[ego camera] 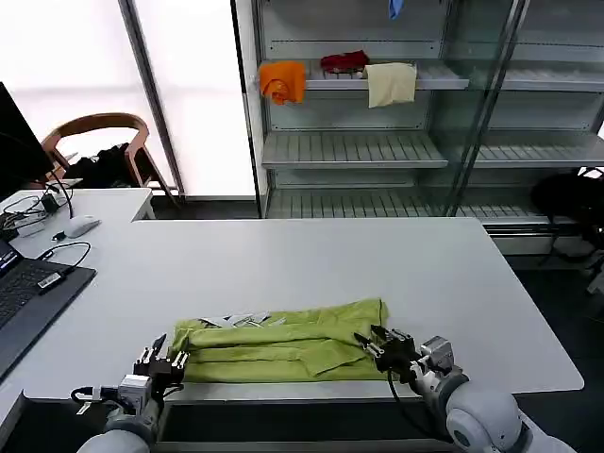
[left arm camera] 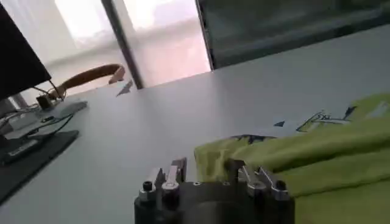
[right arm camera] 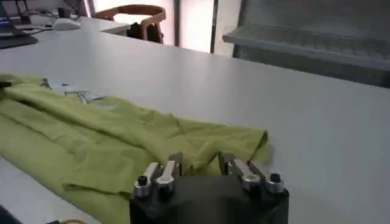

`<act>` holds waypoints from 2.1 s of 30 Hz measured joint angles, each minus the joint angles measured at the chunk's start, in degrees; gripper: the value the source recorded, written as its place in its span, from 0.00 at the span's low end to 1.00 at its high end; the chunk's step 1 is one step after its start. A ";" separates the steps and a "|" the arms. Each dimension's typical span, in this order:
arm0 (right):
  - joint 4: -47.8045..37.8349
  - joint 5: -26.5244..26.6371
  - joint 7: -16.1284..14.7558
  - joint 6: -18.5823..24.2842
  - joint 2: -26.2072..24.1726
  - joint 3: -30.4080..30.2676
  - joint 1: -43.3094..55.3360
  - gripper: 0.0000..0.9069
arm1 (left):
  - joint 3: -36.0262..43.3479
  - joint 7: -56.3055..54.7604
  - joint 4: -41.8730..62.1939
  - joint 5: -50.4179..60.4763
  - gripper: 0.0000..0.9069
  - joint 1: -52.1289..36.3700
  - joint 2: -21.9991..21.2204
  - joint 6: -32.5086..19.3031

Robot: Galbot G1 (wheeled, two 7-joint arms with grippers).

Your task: Fold and organize the clothes.

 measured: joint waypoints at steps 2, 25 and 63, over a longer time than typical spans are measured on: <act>0.67 -0.32 1.17 0.05 -0.18 0.88 -0.92 1.00 | -0.91 0.33 -0.31 0.49 1.00 0.79 0.64 0.13; 3.84 -6.68 0.77 21.82 4.28 16.58 -19.77 1.00 | -8.05 2.19 -3.47 -6.15 1.00 5.46 -7.12 -11.08; -0.26 -3.84 3.29 38.75 7.66 26.71 -25.96 1.00 | -2.51 5.87 7.41 -8.18 0.00 2.28 -17.26 -19.84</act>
